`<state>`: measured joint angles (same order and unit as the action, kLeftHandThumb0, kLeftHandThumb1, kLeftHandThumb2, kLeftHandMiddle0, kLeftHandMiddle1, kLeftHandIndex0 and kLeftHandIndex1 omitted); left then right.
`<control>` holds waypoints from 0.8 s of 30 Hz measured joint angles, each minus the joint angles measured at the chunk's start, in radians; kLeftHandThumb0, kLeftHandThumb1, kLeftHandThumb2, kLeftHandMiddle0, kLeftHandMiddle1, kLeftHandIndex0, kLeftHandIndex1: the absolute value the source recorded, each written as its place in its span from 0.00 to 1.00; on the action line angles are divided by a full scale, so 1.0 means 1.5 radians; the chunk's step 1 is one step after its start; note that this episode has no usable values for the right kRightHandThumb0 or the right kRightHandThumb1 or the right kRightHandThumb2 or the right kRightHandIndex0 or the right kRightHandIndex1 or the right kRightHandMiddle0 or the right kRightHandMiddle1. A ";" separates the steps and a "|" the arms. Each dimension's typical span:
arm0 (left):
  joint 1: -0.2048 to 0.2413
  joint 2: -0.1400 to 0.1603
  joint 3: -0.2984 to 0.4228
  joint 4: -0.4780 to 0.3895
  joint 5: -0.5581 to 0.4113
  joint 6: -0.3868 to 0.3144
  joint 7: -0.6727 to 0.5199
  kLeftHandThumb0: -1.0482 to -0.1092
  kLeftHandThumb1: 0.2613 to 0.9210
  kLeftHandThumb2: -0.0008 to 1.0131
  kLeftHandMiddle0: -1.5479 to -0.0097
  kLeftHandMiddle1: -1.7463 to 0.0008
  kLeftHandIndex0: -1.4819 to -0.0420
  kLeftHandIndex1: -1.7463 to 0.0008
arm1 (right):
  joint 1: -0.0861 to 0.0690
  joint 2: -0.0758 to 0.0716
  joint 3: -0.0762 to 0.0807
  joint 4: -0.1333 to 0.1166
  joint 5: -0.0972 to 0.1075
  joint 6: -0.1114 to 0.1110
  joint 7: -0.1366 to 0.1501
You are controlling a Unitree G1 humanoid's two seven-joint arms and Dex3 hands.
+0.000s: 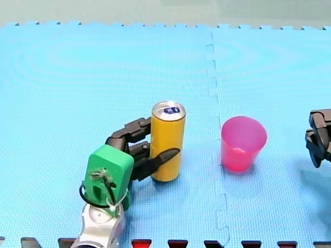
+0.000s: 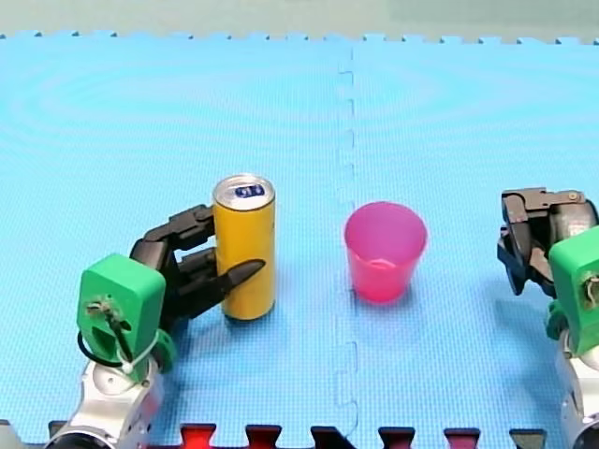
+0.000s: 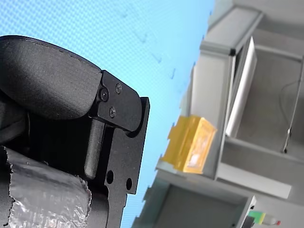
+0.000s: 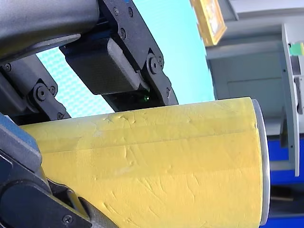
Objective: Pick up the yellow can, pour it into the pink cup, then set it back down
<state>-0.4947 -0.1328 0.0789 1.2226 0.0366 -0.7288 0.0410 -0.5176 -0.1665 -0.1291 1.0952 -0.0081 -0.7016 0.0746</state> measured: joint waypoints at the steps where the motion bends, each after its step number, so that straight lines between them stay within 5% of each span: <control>1: 0.000 0.000 -0.001 0.001 0.002 -0.002 0.003 0.72 0.80 0.00 0.16 1.00 0.20 1.00 | 0.000 0.000 0.000 -0.001 0.000 0.000 0.001; 24: 0.002 -0.022 0.043 0.028 -0.022 -0.082 0.002 0.70 0.83 0.00 0.16 1.00 0.21 1.00 | 0.001 -0.009 -0.011 -0.001 0.006 0.009 0.014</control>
<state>-0.4916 -0.1654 0.1431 1.2639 0.0032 -0.8523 0.0444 -0.5164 -0.1795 -0.1451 1.0935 0.0002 -0.6875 0.0955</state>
